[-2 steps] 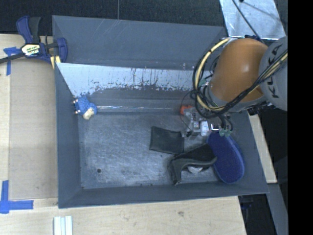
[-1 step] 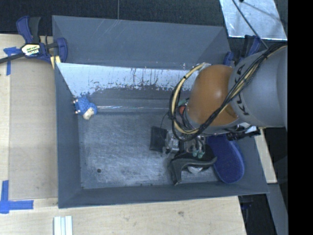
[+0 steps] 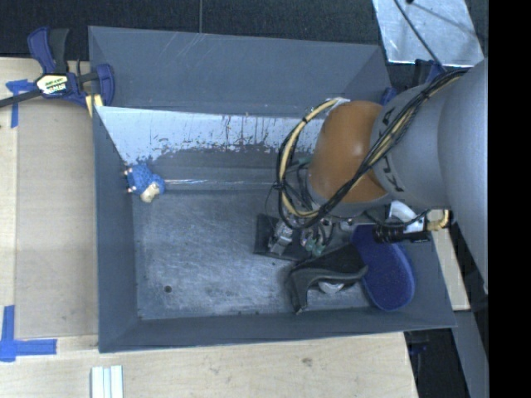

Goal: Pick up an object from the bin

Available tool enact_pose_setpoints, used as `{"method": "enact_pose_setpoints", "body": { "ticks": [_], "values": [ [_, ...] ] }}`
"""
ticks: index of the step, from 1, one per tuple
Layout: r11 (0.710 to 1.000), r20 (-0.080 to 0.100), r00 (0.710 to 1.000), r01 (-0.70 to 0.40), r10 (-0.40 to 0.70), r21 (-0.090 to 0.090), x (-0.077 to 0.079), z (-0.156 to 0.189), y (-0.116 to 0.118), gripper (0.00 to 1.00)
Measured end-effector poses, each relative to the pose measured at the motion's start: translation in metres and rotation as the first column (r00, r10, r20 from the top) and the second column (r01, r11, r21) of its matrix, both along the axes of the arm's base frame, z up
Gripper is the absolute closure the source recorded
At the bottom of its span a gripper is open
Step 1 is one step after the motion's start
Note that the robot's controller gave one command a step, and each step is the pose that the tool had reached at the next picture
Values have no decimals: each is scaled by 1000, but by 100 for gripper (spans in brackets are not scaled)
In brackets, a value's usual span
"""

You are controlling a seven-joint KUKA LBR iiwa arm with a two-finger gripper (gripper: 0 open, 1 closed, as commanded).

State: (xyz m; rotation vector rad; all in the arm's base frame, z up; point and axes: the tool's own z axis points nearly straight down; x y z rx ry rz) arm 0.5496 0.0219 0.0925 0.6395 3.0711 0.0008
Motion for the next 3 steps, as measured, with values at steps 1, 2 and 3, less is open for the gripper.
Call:
{"method": "enact_pose_setpoints", "body": {
  "ticks": [1,2,3],
  "values": [
    [795,4,795,-606,606,-5,-8,156,-3,100],
    [830,-10,830,-558,558,5,-47,61,10,100],
    [983,-5,983,-182,182,0,-39,52,-22,100]
  ]
}}
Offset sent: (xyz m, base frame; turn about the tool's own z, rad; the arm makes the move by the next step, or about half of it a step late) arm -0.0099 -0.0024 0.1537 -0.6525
